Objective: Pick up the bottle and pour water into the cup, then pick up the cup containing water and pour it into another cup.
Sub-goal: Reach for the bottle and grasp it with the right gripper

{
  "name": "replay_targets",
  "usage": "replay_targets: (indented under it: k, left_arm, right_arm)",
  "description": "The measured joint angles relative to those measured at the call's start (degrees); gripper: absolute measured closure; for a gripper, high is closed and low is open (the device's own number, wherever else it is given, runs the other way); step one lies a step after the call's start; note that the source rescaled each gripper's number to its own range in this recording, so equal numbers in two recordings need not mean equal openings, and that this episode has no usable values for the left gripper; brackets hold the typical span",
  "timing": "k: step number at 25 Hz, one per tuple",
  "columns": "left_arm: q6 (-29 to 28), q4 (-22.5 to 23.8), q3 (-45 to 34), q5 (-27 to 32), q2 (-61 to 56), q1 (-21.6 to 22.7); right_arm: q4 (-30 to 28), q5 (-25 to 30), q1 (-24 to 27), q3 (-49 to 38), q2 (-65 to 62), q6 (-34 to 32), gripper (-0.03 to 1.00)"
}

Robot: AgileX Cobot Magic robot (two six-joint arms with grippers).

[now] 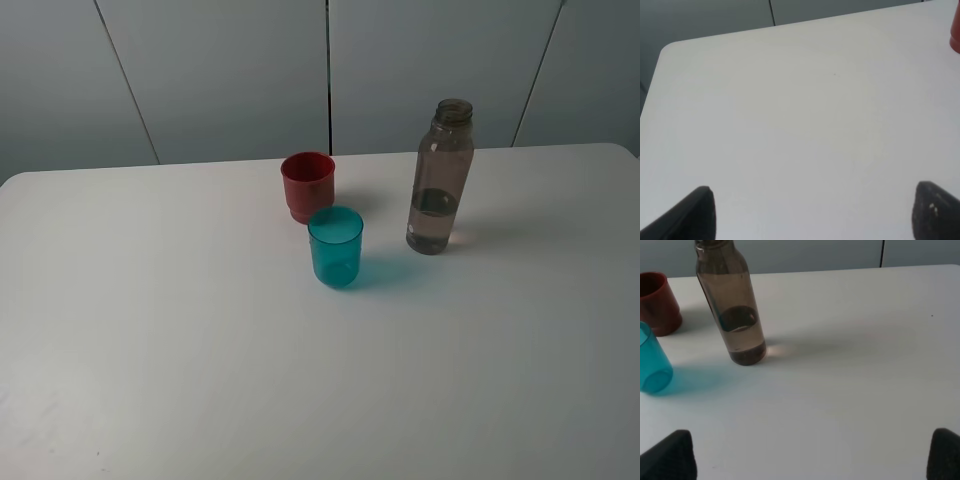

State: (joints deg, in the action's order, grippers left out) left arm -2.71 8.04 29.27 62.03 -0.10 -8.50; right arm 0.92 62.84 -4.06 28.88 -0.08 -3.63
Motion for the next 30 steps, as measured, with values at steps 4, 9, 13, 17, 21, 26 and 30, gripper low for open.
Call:
replay_targets:
  k: [4,9,13,17,21,26,30]
  left_arm:
    - [0.0,0.0,0.0,0.0,0.0,0.0]
    - [-0.1,0.0,0.0,0.0,0.0,0.0]
    - [-0.1,0.0,0.0,0.0,0.0,0.0]
    - [-0.1,0.0,0.0,0.0,0.0,0.0]
    - [0.0,0.0,0.0,0.0,0.0,0.0]
    - [0.0,0.0,0.0,0.0,0.0,0.0]
    - [0.1,0.0,0.0,0.0,0.0,0.0]
  right_arm:
    - [-0.3,0.0,0.0,0.0,0.0,-0.4,-0.03]
    - [-0.4,0.0,0.0,0.0,0.0,-1.3,-0.03]
    - [-0.9,0.0,0.0,0.0,0.0,-1.5,-0.03]
    - [-0.9,-4.8,0.0,3.4,3.9,-1.6,-0.03]
    - [-0.9,-12.2,0.0,8.8,14.7,-1.6,-0.03]
    - [-0.3,-21.8,0.0,13.9,32.1,-1.6,-0.03]
    - [0.2,-31.8,0.0,15.2,44.6,-1.6,-0.03]
